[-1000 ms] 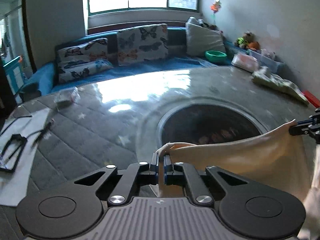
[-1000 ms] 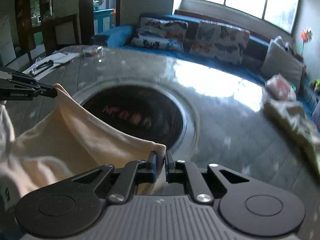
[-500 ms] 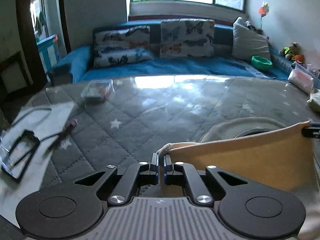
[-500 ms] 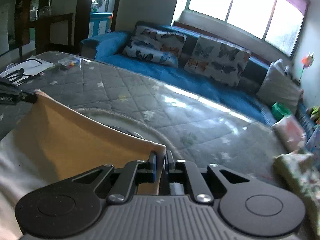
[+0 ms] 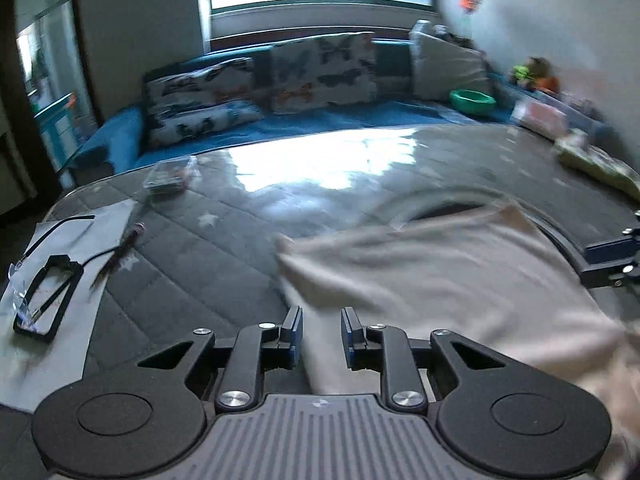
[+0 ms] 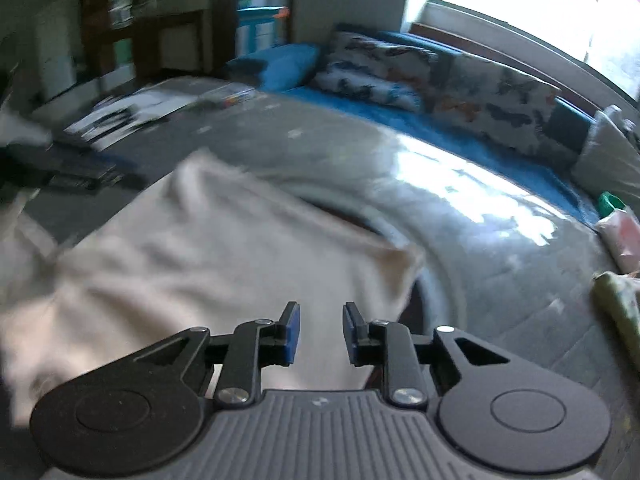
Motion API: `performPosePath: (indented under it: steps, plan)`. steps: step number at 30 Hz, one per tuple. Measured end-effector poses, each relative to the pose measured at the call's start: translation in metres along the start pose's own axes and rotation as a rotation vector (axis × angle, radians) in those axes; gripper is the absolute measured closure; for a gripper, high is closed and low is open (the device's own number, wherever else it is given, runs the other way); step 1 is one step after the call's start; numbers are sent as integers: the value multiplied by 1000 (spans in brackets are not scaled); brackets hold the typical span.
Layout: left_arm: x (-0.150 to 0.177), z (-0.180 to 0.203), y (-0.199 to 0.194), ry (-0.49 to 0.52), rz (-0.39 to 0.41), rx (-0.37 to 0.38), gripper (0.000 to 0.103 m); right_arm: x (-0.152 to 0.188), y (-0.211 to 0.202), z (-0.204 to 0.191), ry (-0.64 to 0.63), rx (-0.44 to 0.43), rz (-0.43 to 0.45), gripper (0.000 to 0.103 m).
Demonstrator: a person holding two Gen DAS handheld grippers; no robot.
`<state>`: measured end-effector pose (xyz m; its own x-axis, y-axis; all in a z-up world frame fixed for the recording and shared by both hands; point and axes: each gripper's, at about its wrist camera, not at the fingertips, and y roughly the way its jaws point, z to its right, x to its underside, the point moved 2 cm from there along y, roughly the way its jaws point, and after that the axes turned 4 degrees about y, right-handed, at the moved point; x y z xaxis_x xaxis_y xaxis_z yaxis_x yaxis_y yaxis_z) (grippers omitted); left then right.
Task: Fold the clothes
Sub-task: 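Lift the shirt with both grippers and lay it flat across the table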
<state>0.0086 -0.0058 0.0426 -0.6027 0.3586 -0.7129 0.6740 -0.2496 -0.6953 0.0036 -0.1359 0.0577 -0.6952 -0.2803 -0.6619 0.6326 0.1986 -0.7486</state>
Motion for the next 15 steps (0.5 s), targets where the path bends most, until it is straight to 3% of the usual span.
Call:
performPosePath:
  steps: [8,15]
  plan:
    - [52,57,-85,139,47,156,73,67,-79,-64,-134,-81,-8,80]
    - [83,96,-117,151,24,233,73,101,-93,-113,-285,-94,-21,78]
